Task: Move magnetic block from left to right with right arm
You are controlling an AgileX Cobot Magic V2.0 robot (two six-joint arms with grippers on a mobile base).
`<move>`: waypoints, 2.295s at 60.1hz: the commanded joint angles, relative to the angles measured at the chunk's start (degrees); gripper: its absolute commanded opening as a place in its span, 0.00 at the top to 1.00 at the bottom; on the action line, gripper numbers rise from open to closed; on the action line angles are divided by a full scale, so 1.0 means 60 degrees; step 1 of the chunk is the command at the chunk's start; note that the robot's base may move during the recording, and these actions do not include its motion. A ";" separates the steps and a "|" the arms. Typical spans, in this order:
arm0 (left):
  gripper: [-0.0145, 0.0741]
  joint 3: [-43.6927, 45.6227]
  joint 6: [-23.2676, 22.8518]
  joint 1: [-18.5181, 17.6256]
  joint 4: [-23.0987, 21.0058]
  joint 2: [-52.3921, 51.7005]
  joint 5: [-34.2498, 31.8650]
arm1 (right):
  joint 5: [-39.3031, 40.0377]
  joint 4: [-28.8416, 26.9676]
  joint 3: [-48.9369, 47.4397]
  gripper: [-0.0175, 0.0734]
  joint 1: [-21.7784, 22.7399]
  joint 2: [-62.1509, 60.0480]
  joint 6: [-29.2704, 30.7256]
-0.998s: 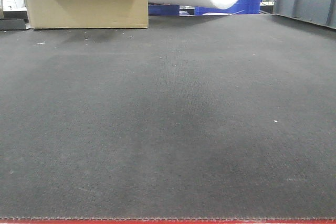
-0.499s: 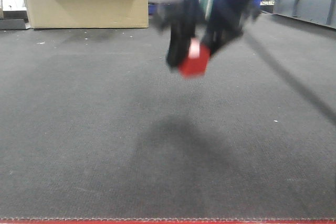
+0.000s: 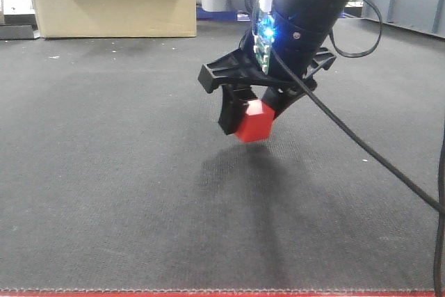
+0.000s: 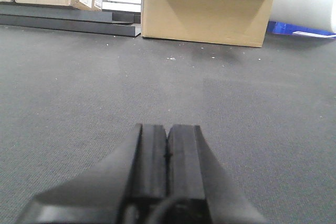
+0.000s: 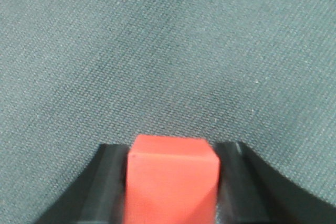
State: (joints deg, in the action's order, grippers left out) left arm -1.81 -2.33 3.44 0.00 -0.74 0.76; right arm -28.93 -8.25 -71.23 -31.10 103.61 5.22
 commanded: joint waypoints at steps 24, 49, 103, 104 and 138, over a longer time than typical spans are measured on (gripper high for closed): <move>0.97 -0.0092 -0.0063 0.0015 0.0000 -0.0129 -0.0841 | -0.0289 -0.0005 -0.0302 0.32 0.0031 -0.1681 -0.0105; 0.97 -0.0092 -0.0063 0.0015 0.0000 -0.0129 -0.0841 | 0.0327 -0.0139 0.2400 0.74 0.0061 -0.5611 -0.0115; 0.97 -0.0092 -0.0063 0.0015 0.0000 -0.0129 -0.0841 | 0.0205 -0.0248 0.6063 0.74 0.0061 -1.4251 -0.0106; 0.97 -0.0092 -0.0063 0.0015 0.0000 -0.0129 -0.0841 | 0.0205 -0.0248 0.6063 0.74 0.0061 -1.4241 -0.0106; 0.97 -0.0092 -0.0063 0.0015 0.0000 -0.0129 -0.0841 | 0.3125 -0.0092 0.8212 0.74 0.2919 -1.4320 -0.0106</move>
State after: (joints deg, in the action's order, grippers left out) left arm -1.81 -2.33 3.44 0.00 -0.74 0.76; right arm -20.67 -9.17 -24.29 -18.37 17.67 4.34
